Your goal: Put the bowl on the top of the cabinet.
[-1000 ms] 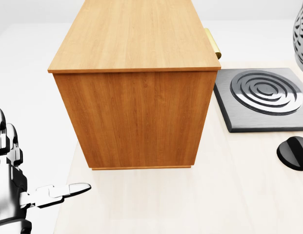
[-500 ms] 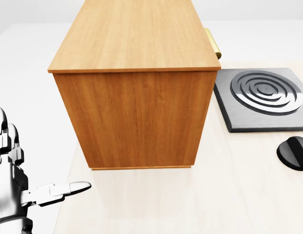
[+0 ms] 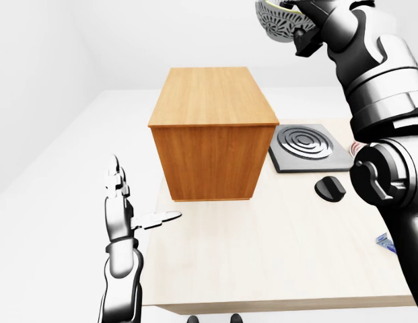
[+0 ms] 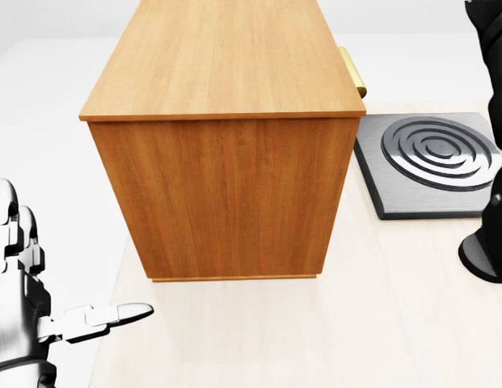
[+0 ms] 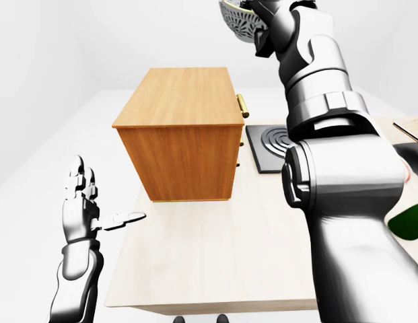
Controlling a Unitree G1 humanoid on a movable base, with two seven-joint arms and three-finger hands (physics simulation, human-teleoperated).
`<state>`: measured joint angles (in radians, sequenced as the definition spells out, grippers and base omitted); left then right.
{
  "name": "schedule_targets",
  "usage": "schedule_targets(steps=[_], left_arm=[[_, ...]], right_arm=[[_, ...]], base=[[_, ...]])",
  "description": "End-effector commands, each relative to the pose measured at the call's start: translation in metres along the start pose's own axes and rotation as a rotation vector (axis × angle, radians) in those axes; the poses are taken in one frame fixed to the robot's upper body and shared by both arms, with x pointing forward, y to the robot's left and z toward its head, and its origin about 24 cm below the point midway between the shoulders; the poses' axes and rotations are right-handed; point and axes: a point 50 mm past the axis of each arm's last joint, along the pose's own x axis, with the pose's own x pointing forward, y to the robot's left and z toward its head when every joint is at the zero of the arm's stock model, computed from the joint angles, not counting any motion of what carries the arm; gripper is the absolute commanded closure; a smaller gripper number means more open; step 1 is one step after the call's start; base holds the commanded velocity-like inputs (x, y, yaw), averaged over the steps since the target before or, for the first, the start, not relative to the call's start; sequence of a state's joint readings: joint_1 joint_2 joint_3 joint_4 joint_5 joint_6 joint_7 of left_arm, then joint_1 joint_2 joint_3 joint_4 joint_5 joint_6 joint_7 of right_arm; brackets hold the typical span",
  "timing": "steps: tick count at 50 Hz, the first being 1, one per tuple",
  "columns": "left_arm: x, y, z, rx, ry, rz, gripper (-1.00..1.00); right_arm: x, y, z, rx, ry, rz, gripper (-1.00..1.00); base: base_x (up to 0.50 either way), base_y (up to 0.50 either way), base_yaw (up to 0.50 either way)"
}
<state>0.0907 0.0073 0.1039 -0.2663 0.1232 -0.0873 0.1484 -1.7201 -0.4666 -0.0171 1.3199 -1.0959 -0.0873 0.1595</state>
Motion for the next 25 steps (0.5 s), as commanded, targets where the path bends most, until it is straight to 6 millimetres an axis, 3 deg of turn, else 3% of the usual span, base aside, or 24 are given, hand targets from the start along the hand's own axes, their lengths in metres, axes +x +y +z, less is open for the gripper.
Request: schedule_targets(steps=[1, 15, 25], left_arm=[[-0.001, -0.001, -0.003, -0.009, 0.014, -0.014, -1.00], [-0.003, 0.000, 0.003, -0.021, -0.008, -0.022, -1.00], [-0.002, -0.001, -0.002, -0.020, 0.014, -0.028, -1.00]], right_arm=[[0.004, 0.004, 0.057, -0.078, -0.119, -0.025, 1.00], [0.003, 0.025, 0.094, -0.107, -0.210, 0.024, 1.00], [0.002, 0.039, 0.102, -0.125, -0.232, 0.048, 1.00]], base=[[0.00, 0.00, 0.00], [0.00, 0.00, 0.00], [0.00, 0.00, 0.00]])
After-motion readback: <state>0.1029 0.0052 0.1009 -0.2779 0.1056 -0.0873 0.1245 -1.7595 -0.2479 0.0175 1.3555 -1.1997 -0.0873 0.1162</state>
